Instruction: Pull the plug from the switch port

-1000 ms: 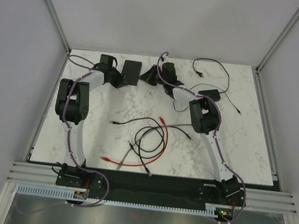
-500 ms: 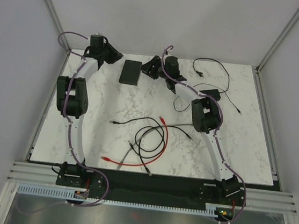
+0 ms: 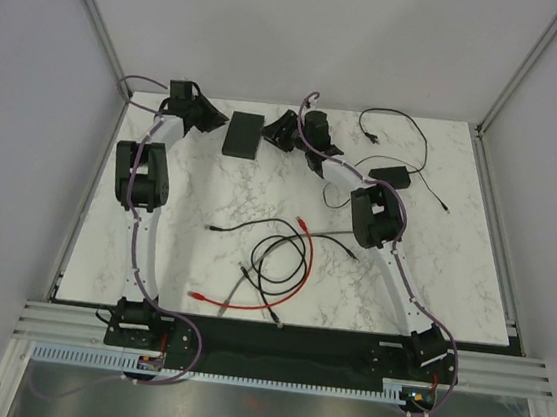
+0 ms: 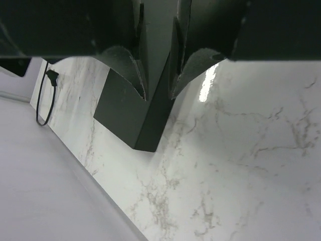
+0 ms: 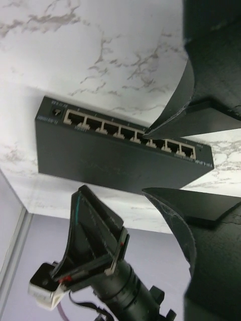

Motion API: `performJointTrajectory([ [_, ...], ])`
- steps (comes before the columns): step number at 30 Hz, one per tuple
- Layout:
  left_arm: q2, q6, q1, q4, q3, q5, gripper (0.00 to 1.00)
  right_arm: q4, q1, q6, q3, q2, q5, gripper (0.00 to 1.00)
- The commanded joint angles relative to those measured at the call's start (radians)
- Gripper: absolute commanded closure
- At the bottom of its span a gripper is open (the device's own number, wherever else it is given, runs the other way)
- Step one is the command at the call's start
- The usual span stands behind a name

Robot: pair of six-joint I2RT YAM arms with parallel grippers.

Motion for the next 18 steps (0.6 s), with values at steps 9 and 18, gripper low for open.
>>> performJointTrajectory([
  [9, 0.131, 0.025, -0.053, 0.021, 0.202, 0.225, 0.7, 0.018, 0.024, -0.016, -0.024, -0.015, -0.037, 0.55],
  [18, 0.193, 0.009, -0.095, 0.014, 0.28, 0.389, 0.7, 0.059, 0.06, 0.006, -0.219, -0.124, -0.092, 0.62],
])
